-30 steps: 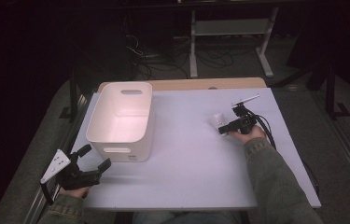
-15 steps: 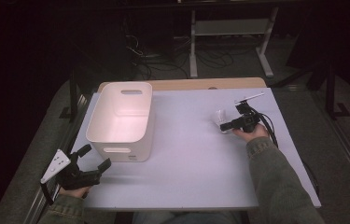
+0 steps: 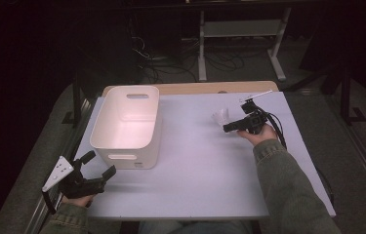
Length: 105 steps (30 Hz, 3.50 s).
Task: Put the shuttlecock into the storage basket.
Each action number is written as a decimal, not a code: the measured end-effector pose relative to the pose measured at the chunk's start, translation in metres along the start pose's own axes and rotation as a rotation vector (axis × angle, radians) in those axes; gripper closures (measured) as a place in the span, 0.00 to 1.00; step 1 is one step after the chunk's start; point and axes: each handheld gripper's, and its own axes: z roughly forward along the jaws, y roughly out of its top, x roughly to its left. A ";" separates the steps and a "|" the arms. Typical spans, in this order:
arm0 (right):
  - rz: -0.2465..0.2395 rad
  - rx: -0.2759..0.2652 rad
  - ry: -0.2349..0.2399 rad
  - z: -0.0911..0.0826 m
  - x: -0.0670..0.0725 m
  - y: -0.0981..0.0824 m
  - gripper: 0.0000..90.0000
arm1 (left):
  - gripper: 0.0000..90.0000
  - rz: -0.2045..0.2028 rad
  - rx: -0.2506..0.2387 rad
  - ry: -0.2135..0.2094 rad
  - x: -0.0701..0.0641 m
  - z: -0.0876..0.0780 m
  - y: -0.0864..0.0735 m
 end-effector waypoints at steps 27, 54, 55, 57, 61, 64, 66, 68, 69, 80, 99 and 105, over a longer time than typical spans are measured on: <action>-0.123 -0.056 0.095 -0.022 0.049 0.018 0.70 | 0.00 0.004 0.005 -0.001 0.000 -0.001 0.000; -0.237 -0.066 0.140 -0.031 0.098 0.035 0.70 | 0.00 0.005 0.002 -0.001 0.000 -0.001 0.000; -0.243 -0.067 0.142 -0.031 0.099 0.035 0.70 | 0.00 0.002 -0.001 -0.001 0.000 -0.001 0.000; -0.249 -0.062 0.143 -0.031 0.102 0.037 0.70 | 0.00 -0.005 -0.003 0.001 0.000 -0.001 0.000; -0.257 -0.065 0.146 -0.030 0.107 0.040 0.70 | 0.00 -0.004 -0.004 0.000 0.000 -0.001 0.000; -0.261 -0.066 0.155 -0.030 0.112 0.042 0.70 | 0.00 0.003 0.003 0.002 0.000 -0.002 0.000; -0.273 -0.067 0.160 -0.029 0.115 0.043 0.70 | 0.00 -0.001 -0.001 0.001 0.000 -0.002 0.000; -0.272 -0.071 0.165 -0.029 0.118 0.045 0.70 | 0.00 0.001 0.000 0.002 0.000 -0.002 0.000; -0.278 -0.075 0.167 -0.029 0.120 0.046 0.70 | 0.00 -0.001 -0.001 0.001 0.000 -0.002 0.000; -0.302 -0.065 0.176 -0.024 0.135 0.053 0.70 | 0.00 0.004 0.001 0.001 0.000 -0.002 0.000; -0.333 -0.070 0.211 -0.013 0.162 0.066 0.70 | 0.00 -0.002 -0.002 -0.001 -0.001 -0.004 0.000; -0.354 -0.072 0.230 -0.006 0.172 0.070 0.70 | 0.00 -0.008 -0.009 -0.006 -0.001 -0.004 0.000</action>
